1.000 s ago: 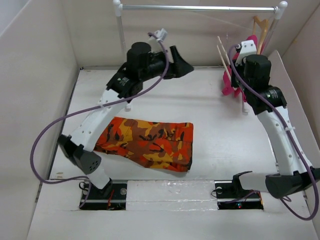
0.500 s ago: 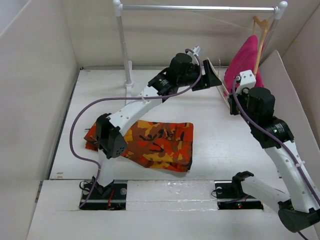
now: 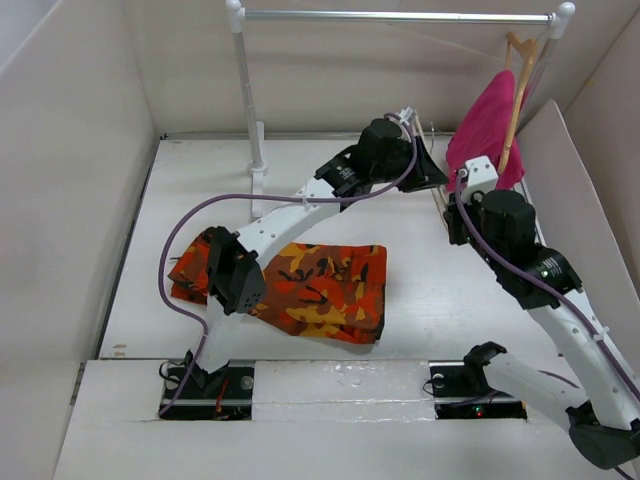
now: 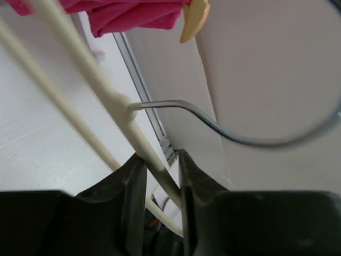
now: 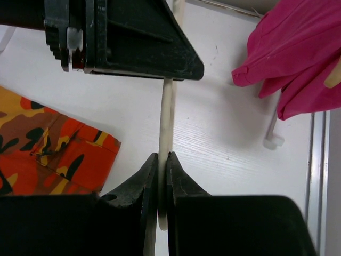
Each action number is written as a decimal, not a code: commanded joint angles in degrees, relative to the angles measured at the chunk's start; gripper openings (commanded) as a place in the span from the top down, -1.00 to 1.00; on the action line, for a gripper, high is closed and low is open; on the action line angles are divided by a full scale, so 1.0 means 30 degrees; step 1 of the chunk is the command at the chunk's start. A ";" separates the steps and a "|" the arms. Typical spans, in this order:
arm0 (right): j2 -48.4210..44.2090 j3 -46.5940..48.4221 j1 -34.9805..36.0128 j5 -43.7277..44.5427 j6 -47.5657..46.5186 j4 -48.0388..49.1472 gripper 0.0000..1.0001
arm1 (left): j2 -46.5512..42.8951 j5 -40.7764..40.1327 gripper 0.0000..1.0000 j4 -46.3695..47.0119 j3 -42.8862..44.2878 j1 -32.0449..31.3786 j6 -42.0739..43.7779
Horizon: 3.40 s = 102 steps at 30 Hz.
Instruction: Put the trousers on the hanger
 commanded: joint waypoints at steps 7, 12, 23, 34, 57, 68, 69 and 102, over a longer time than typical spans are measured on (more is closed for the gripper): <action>-0.1174 -0.0512 0.2073 0.0347 0.0462 -0.2510 -0.09 | -0.2565 0.0483 1.00 0.3259 -0.5382 -0.0083 -0.0437; -0.2432 0.0953 0.1635 -0.2930 0.0257 -0.6373 -0.54 | -0.6314 0.1275 1.00 0.8933 -1.2479 -0.0433 -0.1726; -0.3929 -0.4019 0.0930 -0.7830 0.2392 -0.2960 1.00 | -1.0156 -0.0277 1.00 1.4715 -2.3354 -0.3013 -0.3952; -0.2789 -1.0116 0.1340 -0.9266 0.5585 0.4949 1.00 | -1.0014 -0.5401 1.00 1.4717 -2.6872 -0.4419 -0.4920; 0.5795 -1.1407 0.2715 -0.6778 0.6818 1.1019 0.12 | -0.7785 -0.6020 1.00 1.6360 -2.7960 -0.4595 -0.5653; 0.8082 -1.2608 0.3274 -0.7802 0.8664 1.4793 0.57 | -0.7462 -0.6020 1.00 1.5397 -2.7550 -0.4595 -0.5243; 0.7908 -1.2696 0.3274 -0.7774 0.8694 1.4828 0.74 | -0.7404 -0.6136 1.00 1.5016 -2.7260 -0.4595 -0.5156; 0.3655 -0.5753 -1.2254 -1.2810 -0.2174 0.2173 1.00 | -1.2707 -1.0092 1.00 0.7775 -2.8372 -0.1724 -0.0057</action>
